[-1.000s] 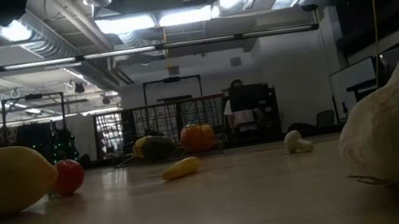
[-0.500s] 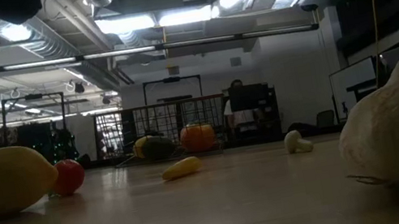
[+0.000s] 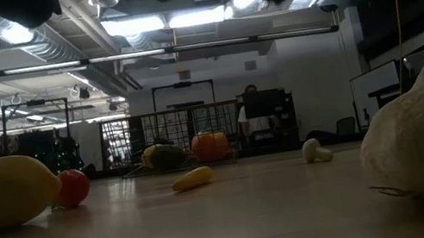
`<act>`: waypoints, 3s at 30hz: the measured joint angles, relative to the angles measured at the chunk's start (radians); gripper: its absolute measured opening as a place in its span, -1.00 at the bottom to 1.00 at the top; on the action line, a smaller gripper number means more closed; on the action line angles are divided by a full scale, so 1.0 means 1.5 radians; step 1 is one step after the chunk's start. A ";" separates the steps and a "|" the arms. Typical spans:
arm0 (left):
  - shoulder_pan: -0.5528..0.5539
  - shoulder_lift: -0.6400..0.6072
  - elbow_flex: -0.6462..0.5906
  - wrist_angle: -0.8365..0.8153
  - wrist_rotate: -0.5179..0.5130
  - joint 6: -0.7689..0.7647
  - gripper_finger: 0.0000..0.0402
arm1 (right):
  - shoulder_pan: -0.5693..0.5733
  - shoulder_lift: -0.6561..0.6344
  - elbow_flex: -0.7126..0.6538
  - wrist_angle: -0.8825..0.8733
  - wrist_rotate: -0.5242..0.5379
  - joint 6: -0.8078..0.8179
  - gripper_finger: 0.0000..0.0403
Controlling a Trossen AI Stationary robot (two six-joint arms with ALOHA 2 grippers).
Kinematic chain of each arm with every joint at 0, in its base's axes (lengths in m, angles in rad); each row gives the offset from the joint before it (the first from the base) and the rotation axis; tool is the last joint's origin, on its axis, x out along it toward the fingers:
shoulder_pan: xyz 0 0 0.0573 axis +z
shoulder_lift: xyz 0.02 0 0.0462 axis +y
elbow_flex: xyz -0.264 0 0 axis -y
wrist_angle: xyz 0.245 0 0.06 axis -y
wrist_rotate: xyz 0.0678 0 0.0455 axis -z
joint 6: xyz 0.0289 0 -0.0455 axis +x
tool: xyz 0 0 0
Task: Sort produce into baskets
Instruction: Put the cucumber into the white bin
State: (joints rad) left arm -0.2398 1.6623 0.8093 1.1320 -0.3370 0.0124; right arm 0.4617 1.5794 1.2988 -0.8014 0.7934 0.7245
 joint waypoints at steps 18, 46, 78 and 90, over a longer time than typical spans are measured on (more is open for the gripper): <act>0.036 -0.026 0.000 -0.051 0.000 -0.009 -0.71 | -0.144 -0.197 -0.453 0.851 -0.341 -0.170 -0.36; 0.035 -0.026 0.000 -0.072 0.000 -0.009 -0.71 | -0.142 -0.197 -0.452 0.850 -0.350 -0.102 0.46; 0.037 -0.018 0.000 -0.016 0.001 -0.020 -0.71 | -0.142 -0.196 -0.452 0.983 -0.304 -0.221 0.83; 0.043 0.053 0.078 0.007 0.001 0.006 -0.71 | -0.142 -0.182 -0.452 1.007 -0.333 -0.220 0.82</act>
State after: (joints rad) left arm -0.1749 1.7422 0.9256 1.1419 -0.3363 0.0221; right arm 0.2489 1.3064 0.6209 0.7096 0.2939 0.3950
